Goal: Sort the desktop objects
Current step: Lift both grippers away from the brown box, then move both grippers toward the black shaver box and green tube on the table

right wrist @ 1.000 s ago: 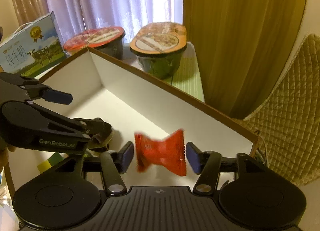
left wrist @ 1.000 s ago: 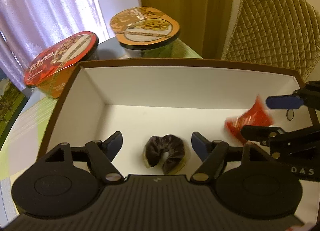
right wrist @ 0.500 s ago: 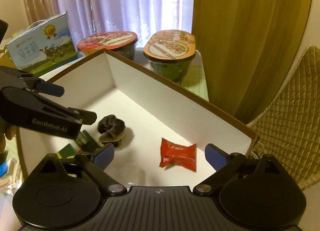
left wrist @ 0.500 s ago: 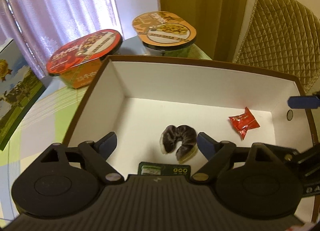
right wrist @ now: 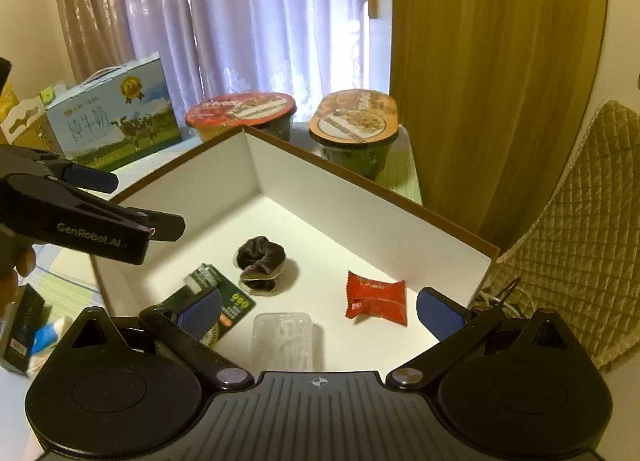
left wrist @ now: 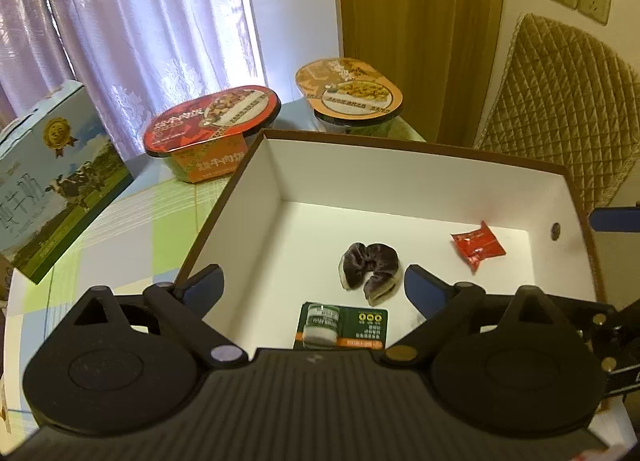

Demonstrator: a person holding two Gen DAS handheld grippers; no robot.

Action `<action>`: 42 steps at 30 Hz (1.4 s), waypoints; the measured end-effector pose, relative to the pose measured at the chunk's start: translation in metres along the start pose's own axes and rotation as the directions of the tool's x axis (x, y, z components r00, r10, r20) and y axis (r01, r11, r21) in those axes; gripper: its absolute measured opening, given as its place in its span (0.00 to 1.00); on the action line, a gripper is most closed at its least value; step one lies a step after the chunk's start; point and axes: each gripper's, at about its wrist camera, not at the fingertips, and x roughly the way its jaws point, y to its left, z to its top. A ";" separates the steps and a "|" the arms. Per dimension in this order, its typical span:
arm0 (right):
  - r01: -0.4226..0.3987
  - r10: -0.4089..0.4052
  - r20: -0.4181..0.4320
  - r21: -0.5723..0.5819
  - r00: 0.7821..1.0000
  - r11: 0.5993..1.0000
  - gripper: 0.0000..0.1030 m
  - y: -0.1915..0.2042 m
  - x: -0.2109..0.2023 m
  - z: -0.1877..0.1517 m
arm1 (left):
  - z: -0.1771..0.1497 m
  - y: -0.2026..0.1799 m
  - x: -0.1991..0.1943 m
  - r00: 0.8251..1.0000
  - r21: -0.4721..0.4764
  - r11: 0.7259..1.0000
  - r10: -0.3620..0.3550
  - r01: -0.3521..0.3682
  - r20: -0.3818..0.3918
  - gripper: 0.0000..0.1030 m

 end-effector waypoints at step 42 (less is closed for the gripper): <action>0.008 -0.008 -0.005 -0.007 1.000 1.000 0.98 0.103 -0.091 -0.067 | -0.132 0.037 -0.172 0.999 -0.120 0.993 0.007 -0.002 0.038 0.97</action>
